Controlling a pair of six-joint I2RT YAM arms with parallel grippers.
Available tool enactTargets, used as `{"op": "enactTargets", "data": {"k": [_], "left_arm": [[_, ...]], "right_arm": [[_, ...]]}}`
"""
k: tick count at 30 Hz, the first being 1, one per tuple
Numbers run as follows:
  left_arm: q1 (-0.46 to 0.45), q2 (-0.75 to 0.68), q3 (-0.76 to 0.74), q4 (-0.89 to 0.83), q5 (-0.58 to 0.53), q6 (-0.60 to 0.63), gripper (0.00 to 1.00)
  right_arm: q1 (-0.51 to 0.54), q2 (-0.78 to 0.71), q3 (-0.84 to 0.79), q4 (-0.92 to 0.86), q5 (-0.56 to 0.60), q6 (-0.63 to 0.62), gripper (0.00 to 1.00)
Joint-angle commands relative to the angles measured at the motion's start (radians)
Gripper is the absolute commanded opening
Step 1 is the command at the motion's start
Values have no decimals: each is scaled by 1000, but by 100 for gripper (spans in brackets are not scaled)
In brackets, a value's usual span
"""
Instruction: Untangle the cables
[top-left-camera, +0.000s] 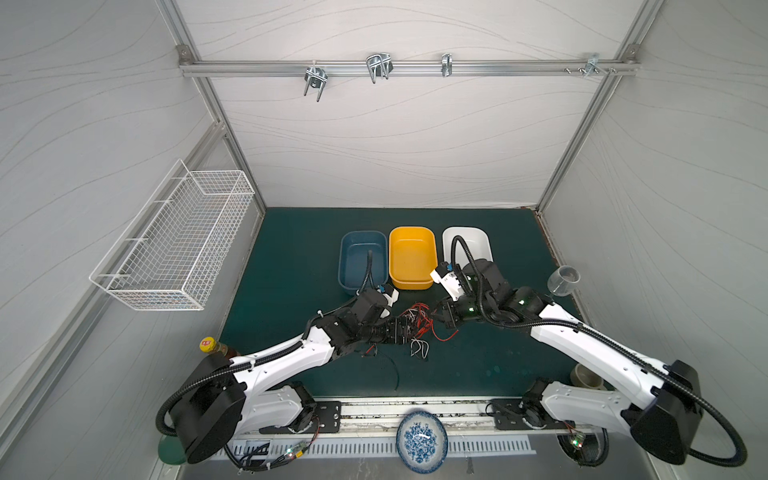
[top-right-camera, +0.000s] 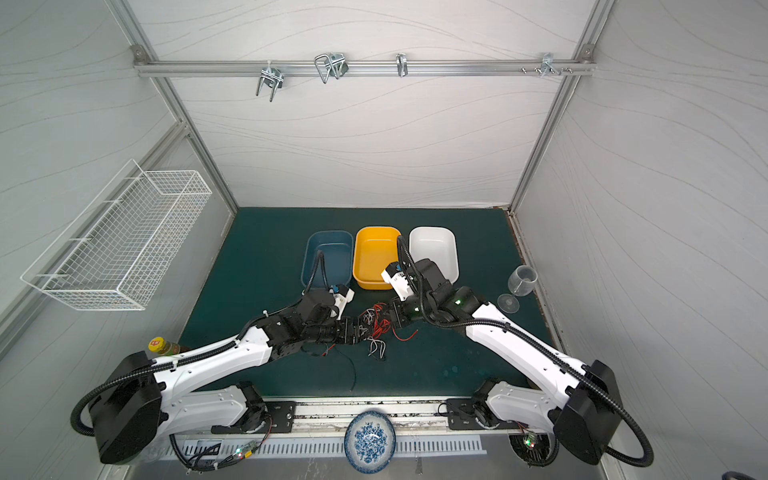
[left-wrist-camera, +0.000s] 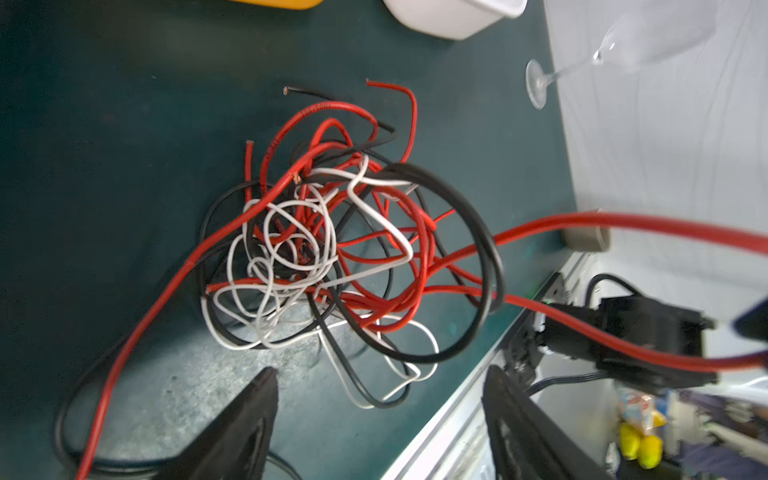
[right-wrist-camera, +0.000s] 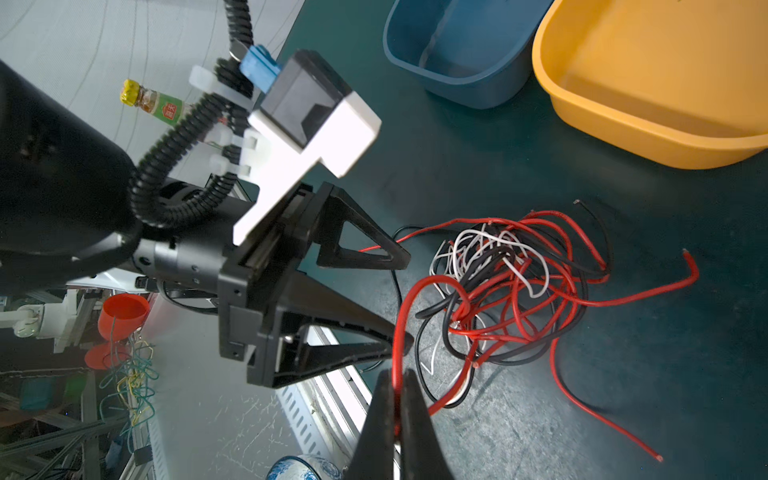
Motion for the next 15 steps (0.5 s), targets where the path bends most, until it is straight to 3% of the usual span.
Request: {"op": "enactTargets", "data": {"k": [1,15], "left_arm": [[-8,14,43,5,-58,32,73],[-13,83,89,49,-74,22,66]], "right_arm": [[14,8,23,15,-12,4,0],[56,23,16,12,8,13,0]]}}
